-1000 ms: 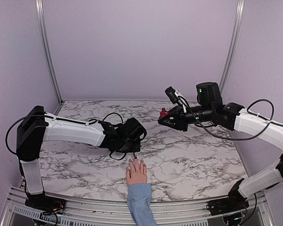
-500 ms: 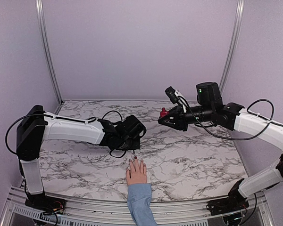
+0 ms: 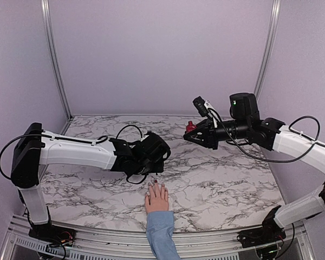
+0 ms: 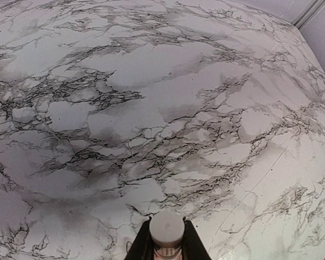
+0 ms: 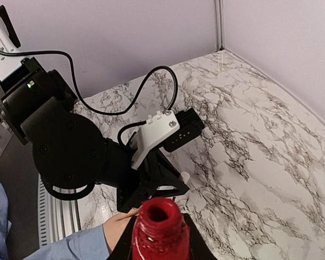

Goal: Paint the nails
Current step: Paint the nail with the hand.

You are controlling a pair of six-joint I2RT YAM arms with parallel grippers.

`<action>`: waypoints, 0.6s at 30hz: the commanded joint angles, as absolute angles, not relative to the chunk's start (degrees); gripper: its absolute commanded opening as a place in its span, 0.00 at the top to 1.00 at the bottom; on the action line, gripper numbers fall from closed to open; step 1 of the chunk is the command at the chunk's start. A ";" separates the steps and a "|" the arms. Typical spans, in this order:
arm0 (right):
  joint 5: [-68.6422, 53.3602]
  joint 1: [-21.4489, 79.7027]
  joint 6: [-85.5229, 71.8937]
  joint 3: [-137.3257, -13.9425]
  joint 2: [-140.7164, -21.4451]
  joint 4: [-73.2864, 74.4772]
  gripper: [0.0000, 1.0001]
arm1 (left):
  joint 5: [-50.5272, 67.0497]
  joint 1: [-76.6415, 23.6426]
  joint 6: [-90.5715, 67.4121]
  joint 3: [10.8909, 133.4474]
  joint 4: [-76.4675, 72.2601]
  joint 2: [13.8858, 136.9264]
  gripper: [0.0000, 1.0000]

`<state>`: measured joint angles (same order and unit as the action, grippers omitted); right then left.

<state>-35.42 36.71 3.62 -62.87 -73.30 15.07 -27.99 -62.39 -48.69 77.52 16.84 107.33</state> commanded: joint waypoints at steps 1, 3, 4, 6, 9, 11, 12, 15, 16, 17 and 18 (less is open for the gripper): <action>-34.93 36.12 3.25 -63.34 -71.17 14.51 1.00 | -28.74 -62.49 -49.77 76.57 17.09 107.12 1.00; -34.83 36.18 3.33 -63.20 -70.89 14.65 1.00 | -28.38 -62.49 -49.98 76.51 17.11 107.54 1.00; -34.73 36.17 3.42 -63.19 -70.79 14.74 1.00 | -28.24 -62.49 -50.07 76.53 17.08 107.72 1.00; -34.56 36.12 3.56 -63.15 -70.68 14.98 1.00 | -28.21 -62.49 -50.10 76.64 17.07 107.96 1.00; -34.38 36.13 3.69 -63.02 -70.48 15.11 1.00 | -27.98 -62.49 -50.03 76.90 17.09 108.40 1.00; -34.28 36.14 3.75 -63.02 -70.49 15.16 1.00 | -27.79 -62.49 -49.86 77.10 17.17 108.73 1.00; -34.28 36.13 3.78 -63.08 -70.53 15.20 1.00 | -27.71 -62.49 -49.78 77.09 17.19 108.85 1.00; -34.19 36.16 3.87 -63.19 -70.73 15.21 1.00 | -27.39 -62.41 -49.28 77.49 17.14 109.36 1.00; -34.19 36.15 3.87 -63.27 -70.79 15.21 1.00 | -27.34 -62.40 -49.27 77.48 17.14 109.46 1.00; -34.23 36.19 3.87 -63.28 -70.83 15.21 1.00 | -27.26 -62.40 -49.18 77.54 17.14 109.57 1.00; -34.19 36.13 3.87 -63.35 -70.92 15.22 1.00 | -27.20 -62.40 -49.09 77.64 17.14 109.66 1.00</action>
